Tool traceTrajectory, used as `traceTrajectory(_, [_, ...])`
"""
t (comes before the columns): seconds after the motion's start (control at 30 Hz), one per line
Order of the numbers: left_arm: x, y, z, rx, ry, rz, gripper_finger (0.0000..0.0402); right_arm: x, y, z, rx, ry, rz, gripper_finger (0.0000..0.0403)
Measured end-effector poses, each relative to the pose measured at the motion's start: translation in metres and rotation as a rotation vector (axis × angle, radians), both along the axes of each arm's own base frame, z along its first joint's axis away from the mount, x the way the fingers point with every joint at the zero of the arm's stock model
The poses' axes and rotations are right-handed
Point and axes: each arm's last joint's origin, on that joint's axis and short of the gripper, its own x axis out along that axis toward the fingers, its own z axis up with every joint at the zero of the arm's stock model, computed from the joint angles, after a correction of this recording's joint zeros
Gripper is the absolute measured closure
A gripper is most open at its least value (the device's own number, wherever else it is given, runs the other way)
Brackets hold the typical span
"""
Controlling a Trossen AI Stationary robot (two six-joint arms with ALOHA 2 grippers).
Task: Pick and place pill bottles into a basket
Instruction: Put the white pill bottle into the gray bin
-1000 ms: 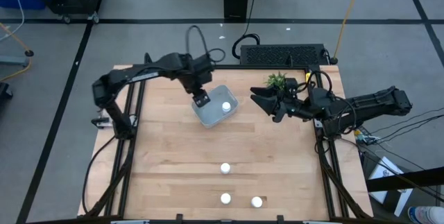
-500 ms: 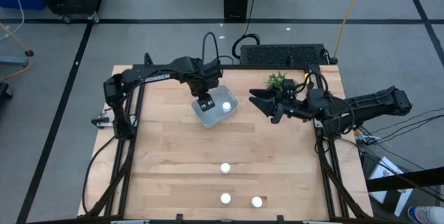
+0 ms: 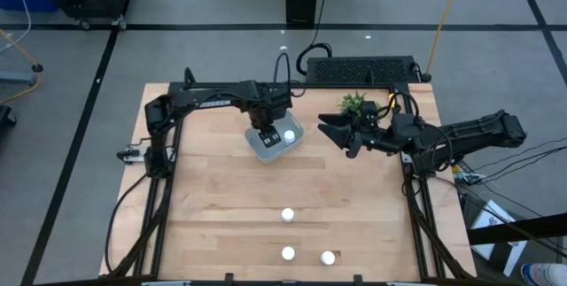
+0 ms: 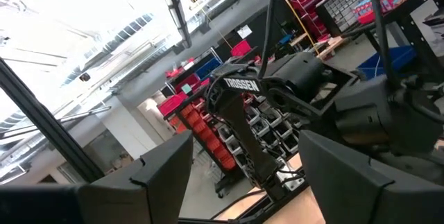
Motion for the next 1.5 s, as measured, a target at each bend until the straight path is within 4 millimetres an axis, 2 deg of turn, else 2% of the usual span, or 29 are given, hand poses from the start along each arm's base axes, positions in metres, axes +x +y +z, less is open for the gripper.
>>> traceTrajectory(0.17, [0.002, 0.001, -0.001, 0.022, -0.01, 0.009, 0.0233, 0.0, 0.0, 0.0, -0.001, 0.005, 0.0, 0.0147])
traceTrajectory(0.3, [0.006, 0.006, -0.001, 0.028, -0.07, 0.022, 0.0205, 0.0, 0.0, -0.001, -0.002, 0.008, 0.0, 0.0147])
traceTrajectory(0.4, [0.007, 0.011, -0.001, 0.026, -0.099, 0.033, 0.0202, 0.0, 0.0, -0.001, -0.003, 0.015, 0.0, 0.0147])
traceTrajectory(0.53, [0.006, 0.019, 0.0, 0.072, -0.101, 0.054, 0.0233, 0.0, 0.0, -0.001, -0.001, 0.014, 0.001, 0.0147])
traceTrajectory(0.77, [0.004, 0.025, 0.0, 0.057, -0.109, 0.078, 0.0301, 0.001, 0.0, -0.002, -0.001, 0.023, 0.001, 0.0147])
traceTrajectory(0.93, [0.004, 0.022, 0.0, 0.053, -0.099, 0.068, 0.0318, 0.001, 0.0, -0.003, -0.004, 0.031, 0.001, 0.0147])
traceTrajectory(1.03, [0.003, 0.019, -0.001, 0.074, -0.066, 0.006, 0.032, 0.001, 0.0, -0.003, -0.003, 0.029, 0.001, 0.0147])
traceTrajectory(1.17, [0.002, 0.011, -0.002, 0.11, -0.018, -0.149, 0.0302, 0.001, 0.0, -0.003, -0.004, 0.031, 0.001, 0.0147])
traceTrajectory(1.5, [0.0, -0.01, -0.002, 0.157, 0.078, -0.553, 0.0213, 0.001, 0.0, -0.005, -0.008, 0.056, 0.0, 0.0147])
